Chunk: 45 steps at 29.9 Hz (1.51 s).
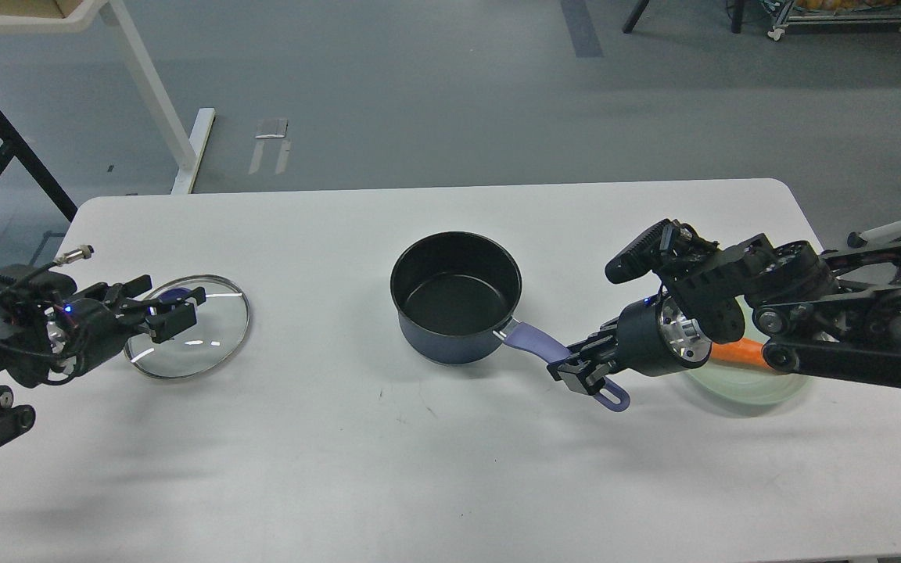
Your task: Open pot lid
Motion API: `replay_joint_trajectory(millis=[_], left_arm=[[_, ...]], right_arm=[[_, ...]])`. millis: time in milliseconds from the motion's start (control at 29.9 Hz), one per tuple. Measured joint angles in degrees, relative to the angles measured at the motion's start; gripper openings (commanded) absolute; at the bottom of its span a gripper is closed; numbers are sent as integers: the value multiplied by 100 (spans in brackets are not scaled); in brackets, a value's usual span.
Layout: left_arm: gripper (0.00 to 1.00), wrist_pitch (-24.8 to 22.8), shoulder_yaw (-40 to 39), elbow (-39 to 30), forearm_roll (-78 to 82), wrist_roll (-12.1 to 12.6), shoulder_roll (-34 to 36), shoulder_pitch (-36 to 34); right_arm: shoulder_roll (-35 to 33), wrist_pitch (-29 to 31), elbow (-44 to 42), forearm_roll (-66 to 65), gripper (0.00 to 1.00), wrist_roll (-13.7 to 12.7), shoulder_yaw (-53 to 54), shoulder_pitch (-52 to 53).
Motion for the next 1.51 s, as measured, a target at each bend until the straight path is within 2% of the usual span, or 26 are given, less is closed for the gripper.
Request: replay_joint_trajectory(millis=[134,234,402,636,803,937,1071,1272,1372,1506], left_arm=[[99,-8,-13,-1,-949,11,3,-254],[99,-30,-7,-1,-1467,21,2,-476],[99,-109,-28,-12,-2146,23,-1,-882],[99,-383,-36,-2,-3488,51,-95,-1241],[99,-408,-128,19,-4326,50,-594,-1503],[99,-470,-555,52,-5427,32,-967,-1538],[99,-764,-963,212,-6707,40,-1262,-1484],[99,-1308,-1163,884,-8027,38,-1740,-1455],[99,-1598,-1265,1212,-8397,20,-1912,-1443],[99,-2151,-1586,1319,-8805,20,-2039,-1291]], right_arm=[[-5,-34,-7,1,82,0,19,-17],[-67,-59,-13,104,96,0,86,-35],[-343,-79,-112,915,97,5,677,-55],[-628,-401,-620,2605,98,9,2908,-1024],[-567,-507,-1279,3322,99,10,4702,-1964],[-389,-649,-1873,4307,99,9,5575,-2500],[-229,-880,-2417,5304,99,9,5897,-2748],[-203,-962,-3100,7070,99,30,5958,-2953],[-103,-962,-3385,7908,99,115,5973,-3062],[304,-933,-3863,8570,99,324,6182,-3248]])
